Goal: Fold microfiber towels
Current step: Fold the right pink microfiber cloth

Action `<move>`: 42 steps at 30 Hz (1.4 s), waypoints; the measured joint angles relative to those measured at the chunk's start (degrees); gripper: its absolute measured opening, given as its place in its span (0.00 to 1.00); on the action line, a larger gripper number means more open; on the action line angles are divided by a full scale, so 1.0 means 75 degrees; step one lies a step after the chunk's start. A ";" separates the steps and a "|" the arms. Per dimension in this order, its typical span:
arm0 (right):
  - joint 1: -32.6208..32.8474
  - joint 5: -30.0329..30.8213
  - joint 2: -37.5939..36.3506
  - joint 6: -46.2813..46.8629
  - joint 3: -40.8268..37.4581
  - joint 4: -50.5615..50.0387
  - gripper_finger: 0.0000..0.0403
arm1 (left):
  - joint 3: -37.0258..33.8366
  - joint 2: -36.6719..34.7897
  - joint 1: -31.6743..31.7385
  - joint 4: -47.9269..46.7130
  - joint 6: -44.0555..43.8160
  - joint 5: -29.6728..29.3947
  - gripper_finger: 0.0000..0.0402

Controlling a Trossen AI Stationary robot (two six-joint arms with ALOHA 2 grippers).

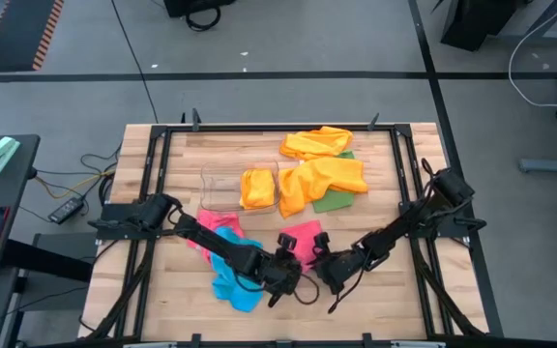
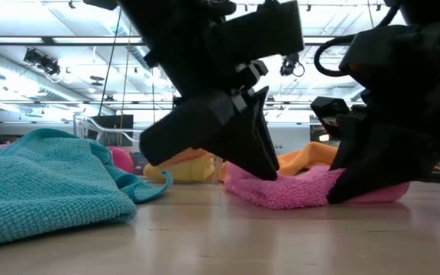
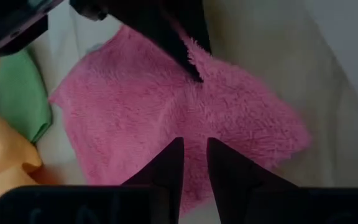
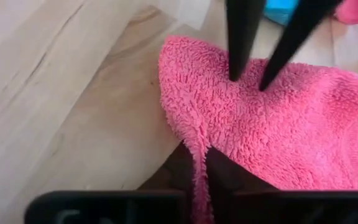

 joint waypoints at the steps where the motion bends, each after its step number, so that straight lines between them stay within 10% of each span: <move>1: 0.0017 -0.0128 -0.0064 0.0024 0.0047 -0.0057 0.03 | 0.0000 0.0006 0.0020 -0.0016 -0.0027 -0.0001 0.20; 16: 0.0329 -0.2617 -0.1513 0.1406 0.0153 -0.1176 0.02 | 0.0003 0.0122 -0.0062 0.0024 0.0102 0.0001 0.13; 42: 0.0358 -0.3033 -0.1480 0.2168 0.0182 -0.1566 0.03 | 0.0023 0.0644 0.0355 0.1728 -0.0351 0.1100 0.10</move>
